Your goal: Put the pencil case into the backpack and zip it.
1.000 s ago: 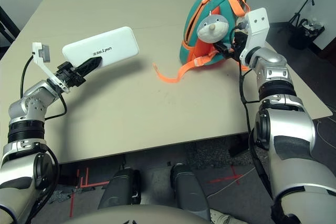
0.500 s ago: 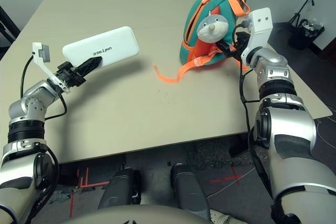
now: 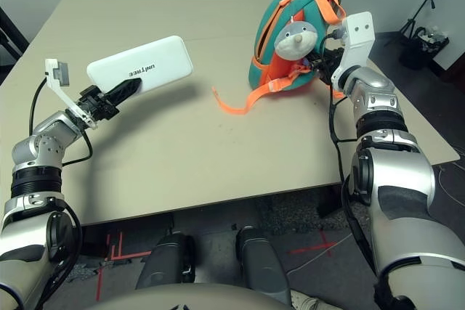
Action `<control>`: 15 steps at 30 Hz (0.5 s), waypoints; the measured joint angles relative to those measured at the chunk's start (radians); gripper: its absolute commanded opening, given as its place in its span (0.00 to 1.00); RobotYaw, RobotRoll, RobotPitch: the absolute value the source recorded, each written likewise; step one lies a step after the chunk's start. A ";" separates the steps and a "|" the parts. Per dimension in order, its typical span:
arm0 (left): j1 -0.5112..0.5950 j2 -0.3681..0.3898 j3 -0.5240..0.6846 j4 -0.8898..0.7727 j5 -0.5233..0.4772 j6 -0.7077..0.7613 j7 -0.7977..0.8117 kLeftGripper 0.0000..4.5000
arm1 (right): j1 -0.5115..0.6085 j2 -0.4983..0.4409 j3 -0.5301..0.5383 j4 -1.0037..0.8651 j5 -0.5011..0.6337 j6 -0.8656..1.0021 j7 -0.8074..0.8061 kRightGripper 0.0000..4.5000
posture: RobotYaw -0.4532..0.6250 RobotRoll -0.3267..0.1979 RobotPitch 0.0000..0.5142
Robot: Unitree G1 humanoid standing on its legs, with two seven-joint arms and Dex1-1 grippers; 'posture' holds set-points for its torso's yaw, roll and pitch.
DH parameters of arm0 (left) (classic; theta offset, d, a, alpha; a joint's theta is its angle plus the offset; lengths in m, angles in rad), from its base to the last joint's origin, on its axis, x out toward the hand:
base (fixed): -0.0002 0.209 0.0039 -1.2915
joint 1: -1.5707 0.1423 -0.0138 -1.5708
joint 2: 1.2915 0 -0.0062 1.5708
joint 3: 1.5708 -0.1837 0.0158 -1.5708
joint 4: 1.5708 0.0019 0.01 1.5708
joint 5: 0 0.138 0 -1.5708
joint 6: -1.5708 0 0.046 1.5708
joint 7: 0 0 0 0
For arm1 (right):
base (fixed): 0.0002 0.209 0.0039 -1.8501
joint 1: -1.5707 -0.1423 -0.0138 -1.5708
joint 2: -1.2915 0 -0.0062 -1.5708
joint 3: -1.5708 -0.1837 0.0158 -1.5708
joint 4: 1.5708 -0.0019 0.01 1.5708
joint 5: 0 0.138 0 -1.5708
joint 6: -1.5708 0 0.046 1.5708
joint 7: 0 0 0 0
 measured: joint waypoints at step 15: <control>-0.028 0.003 -0.008 0.018 0.001 -0.011 0.000 0.70 | 0.088 0.023 -0.018 -0.387 0.171 0.209 0.289 0.00 | 0.36 0.62 0.11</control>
